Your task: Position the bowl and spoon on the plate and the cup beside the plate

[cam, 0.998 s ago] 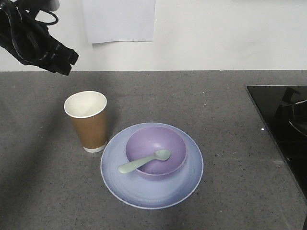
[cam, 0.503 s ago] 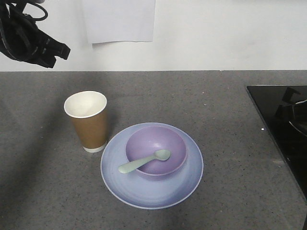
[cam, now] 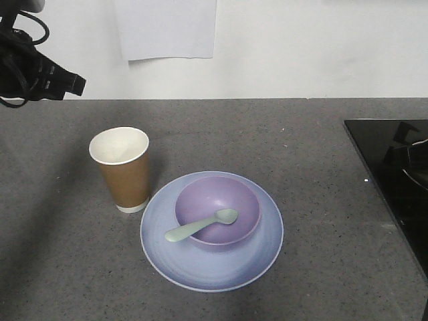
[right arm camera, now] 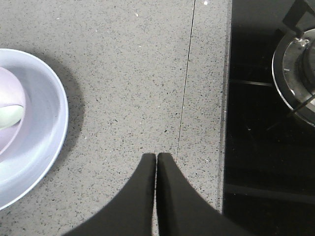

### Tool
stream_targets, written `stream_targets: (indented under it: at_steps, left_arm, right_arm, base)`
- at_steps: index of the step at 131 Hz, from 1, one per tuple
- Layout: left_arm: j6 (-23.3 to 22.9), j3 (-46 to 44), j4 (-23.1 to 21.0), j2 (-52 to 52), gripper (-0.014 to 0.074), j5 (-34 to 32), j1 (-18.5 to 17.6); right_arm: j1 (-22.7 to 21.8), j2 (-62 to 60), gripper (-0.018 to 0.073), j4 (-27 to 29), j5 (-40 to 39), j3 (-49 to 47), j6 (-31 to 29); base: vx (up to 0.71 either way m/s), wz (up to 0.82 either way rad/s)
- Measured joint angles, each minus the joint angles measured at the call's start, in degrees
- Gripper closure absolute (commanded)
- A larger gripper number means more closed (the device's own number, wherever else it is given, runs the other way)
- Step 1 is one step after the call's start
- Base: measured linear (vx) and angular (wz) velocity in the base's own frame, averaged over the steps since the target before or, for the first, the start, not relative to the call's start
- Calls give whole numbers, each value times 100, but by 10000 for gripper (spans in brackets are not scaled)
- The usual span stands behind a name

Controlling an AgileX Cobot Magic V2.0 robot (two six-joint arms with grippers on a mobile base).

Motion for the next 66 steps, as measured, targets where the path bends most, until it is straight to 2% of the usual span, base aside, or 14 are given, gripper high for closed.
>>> stream_targets:
  at_steps: [21,66]
  left_arm:
    - [0,0,-12,-5,604,231,0]
    - [0,4,-16,-5,604,274,0]
  right_arm:
    - [0,0,566,0,0,0,0]
    - [0,0,566,0,0,0,0]
  base:
    - [0,0]
    - [0,0]
